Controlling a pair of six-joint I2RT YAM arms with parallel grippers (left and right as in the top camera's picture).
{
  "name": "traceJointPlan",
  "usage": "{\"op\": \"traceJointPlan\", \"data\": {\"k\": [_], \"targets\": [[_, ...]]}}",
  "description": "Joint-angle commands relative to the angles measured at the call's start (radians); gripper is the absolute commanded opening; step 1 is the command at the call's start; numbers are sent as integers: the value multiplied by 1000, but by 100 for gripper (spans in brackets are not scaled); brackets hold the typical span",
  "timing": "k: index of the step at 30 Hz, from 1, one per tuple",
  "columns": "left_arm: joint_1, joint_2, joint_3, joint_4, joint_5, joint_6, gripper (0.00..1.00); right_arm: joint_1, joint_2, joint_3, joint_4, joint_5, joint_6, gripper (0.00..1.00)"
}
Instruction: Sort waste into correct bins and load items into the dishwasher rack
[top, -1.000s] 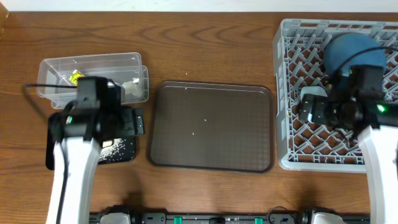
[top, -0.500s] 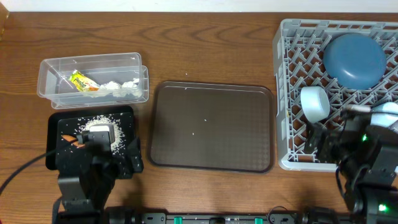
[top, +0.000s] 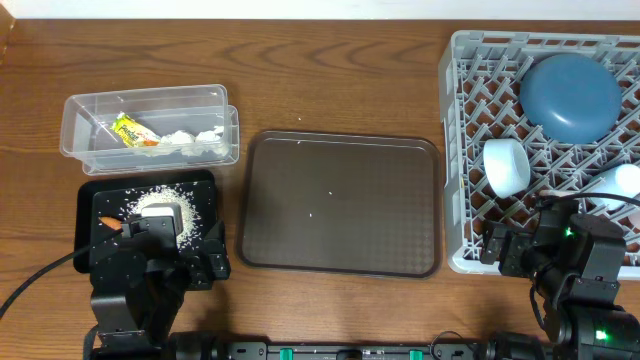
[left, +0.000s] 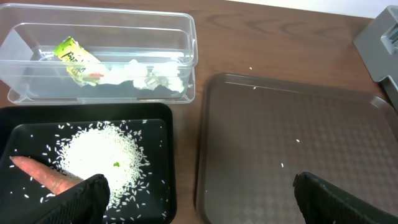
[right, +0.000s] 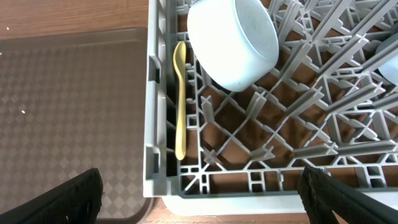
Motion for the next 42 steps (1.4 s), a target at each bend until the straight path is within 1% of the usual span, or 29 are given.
{"op": "traceJointPlan", "data": {"k": [1, 10, 13, 17, 22, 27, 33, 40, 42], "targets": [[2, -2, -7, 4, 6, 14, 97, -3, -5, -5, 2, 0, -8, 99], [2, -2, -7, 4, 6, 13, 97, -3, -5, -5, 2, 0, -8, 99], [2, -2, -7, 4, 6, 14, 97, -1, -40, -11, -8, 1, -8, 99], [2, -2, -7, 4, 6, 14, 97, 28, -127, -12, -5, 5, -26, 99], [2, -2, -7, 4, 6, 13, 98, 90, -295, -57, 96, 11, -106, 99], [2, -2, -7, 4, 6, 13, 97, 126, -486, -230, 288, 10, -124, 99], [2, -2, -7, 4, 6, 13, 98, 127, -621, -463, 582, 7, -120, 99], [2, -2, -7, 4, 6, 14, 97, 128, -621, -689, 1008, 11, -121, 99], [2, -2, -7, 4, 6, 14, 98, 128, -621, -731, 1077, 15, -120, 99]]}}
